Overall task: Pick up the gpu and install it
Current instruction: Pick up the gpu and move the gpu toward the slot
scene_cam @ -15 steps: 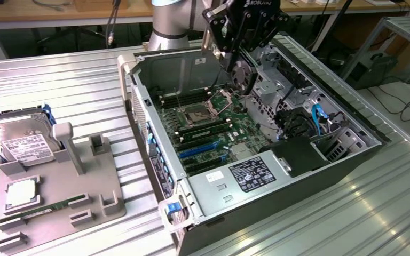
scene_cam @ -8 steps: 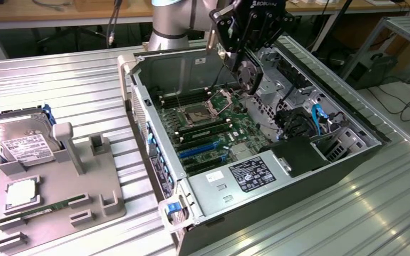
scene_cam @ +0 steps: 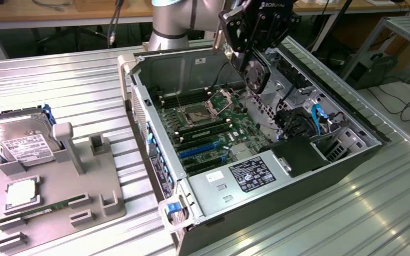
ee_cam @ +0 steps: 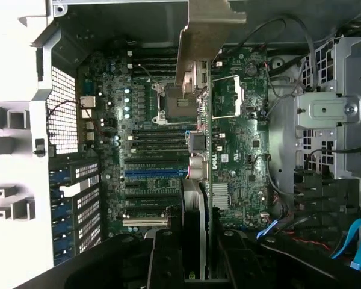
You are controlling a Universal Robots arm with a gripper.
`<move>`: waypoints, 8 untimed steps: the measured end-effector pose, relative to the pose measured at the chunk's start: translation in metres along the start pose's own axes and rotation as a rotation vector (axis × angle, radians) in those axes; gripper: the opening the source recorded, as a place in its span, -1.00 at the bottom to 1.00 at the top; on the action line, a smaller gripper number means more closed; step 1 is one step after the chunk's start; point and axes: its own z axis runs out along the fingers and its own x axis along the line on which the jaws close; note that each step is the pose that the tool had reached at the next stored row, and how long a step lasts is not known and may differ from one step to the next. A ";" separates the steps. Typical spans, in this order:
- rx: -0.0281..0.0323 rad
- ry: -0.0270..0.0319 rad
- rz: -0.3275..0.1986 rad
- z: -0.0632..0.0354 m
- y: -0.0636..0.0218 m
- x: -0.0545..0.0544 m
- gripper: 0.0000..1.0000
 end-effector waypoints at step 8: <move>0.0000 -0.0003 0.000 0.0018 0.0004 -0.017 -0.44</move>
